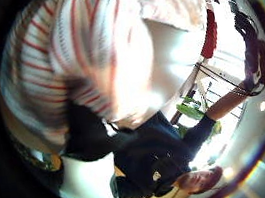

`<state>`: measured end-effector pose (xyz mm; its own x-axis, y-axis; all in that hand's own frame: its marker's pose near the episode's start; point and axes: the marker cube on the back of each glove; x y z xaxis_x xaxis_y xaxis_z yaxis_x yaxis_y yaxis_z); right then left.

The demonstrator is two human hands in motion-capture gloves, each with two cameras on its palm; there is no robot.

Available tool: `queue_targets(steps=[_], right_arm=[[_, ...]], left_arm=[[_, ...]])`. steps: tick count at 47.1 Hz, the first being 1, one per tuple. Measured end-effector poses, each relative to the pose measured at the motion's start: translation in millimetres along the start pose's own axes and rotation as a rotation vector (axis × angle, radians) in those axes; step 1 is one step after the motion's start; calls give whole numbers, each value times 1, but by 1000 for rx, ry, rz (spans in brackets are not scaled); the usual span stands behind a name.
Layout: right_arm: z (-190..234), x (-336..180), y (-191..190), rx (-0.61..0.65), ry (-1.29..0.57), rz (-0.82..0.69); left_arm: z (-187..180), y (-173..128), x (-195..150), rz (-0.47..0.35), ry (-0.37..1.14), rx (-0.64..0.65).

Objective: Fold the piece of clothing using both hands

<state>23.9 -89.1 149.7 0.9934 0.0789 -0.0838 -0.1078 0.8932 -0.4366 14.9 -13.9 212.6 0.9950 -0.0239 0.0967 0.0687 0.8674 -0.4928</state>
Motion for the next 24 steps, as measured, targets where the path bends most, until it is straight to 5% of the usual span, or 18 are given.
queue_targets(steps=[3, 13, 17, 22, 24], right_arm=[[5, 0, -15, 90, 3, -65], [26, 0, -33, 23, 3, -105], [17, -11, 10, -7, 1, -90], [16, -27, 44, -172, -82, -20], [20, -25, 39, -142, -56, -6]], left_arm=[[1, -2, -4, -51, -30, -16], [-6, -8, -2, -93, -53, 42], [-20, -17, 7, -30, -6, 127], [-26, -7, -9, -210, -96, -35], [-30, -8, -11, -227, -108, -32]])
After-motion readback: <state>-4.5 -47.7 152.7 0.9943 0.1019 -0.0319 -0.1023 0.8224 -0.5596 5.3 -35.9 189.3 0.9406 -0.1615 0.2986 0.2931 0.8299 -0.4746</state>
